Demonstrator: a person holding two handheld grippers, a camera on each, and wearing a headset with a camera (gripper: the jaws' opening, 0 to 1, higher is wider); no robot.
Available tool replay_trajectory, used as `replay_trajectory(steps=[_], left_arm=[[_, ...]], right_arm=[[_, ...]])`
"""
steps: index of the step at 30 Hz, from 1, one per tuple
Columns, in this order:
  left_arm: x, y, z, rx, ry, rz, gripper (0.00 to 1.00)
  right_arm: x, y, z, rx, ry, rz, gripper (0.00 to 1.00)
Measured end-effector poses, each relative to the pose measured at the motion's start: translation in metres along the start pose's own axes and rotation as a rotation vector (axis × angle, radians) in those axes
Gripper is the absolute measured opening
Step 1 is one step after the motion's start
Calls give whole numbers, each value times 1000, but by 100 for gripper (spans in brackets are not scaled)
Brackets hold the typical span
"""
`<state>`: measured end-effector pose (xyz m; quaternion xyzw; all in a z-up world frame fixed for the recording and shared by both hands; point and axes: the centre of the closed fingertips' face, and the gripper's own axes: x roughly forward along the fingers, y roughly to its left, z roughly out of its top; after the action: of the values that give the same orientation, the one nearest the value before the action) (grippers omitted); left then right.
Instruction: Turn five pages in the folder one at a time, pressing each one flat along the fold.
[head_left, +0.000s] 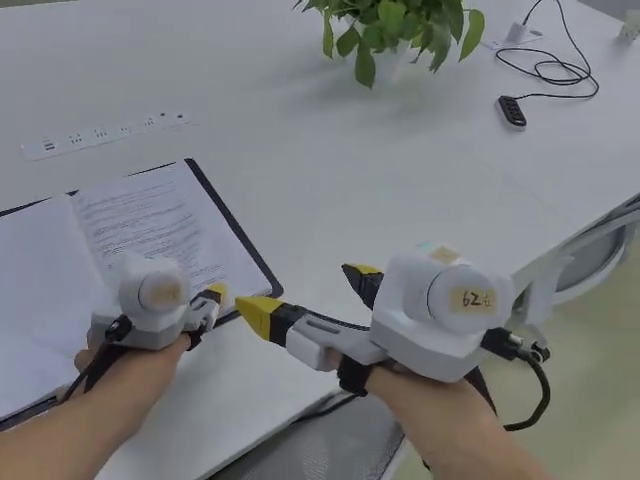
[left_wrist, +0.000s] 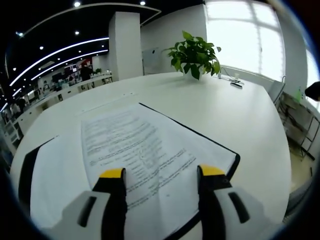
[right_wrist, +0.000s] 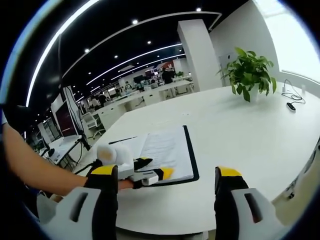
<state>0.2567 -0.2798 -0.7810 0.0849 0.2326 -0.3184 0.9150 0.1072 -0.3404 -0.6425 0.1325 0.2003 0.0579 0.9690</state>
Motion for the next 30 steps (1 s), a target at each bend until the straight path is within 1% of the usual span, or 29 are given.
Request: replay_trajectory(steps=[4, 7, 9, 13, 14, 15, 17, 19, 22, 23, 24, 25, 28, 30], left_arm=[[1, 1, 0, -5, -32, 5, 57], [0, 1, 0, -7, -69, 5, 57], [0, 1, 0, -7, -87, 5, 57], [0, 2, 0, -11, -109, 7, 55], [-1, 3, 0, -11, -115, 6, 53], [-1, 3, 1, -8, -125, 5, 49], [-3, 0, 0, -6, -134, -7, 42], [-4, 3, 0, -14, -146, 6, 37], [-3, 4, 0, -23, -151, 5, 32], [-3, 9, -1, -31, -152, 21, 28], [-4, 13, -2, -41, -152, 35, 21], [-4, 17, -2, -44, -156, 41, 18], [-6, 16, -1, -42, -156, 31, 15], [-4, 18, -1, -57, -154, 39, 12]], right_arm=[[0, -1, -3, 6, 5, -6, 78], [0, -1, -5, 16, 2, -9, 77], [-1, -2, -6, 17, 3, -13, 76], [-1, -3, -8, 19, 6, -17, 75], [-1, -3, -8, 20, 7, -17, 75], [-1, -4, -9, 23, 9, -17, 75], [-1, -4, -11, 22, 16, -19, 75], [0, -4, -12, 24, 20, -18, 75], [4, -3, -14, 16, 33, -13, 74], [5, -3, -14, 14, 36, -10, 73], [7, -4, -15, 13, 46, -9, 73], [9, -4, -14, 12, 46, -6, 73], [18, -8, -7, 12, 47, 4, 72], [25, -9, -3, 8, 53, 16, 71]])
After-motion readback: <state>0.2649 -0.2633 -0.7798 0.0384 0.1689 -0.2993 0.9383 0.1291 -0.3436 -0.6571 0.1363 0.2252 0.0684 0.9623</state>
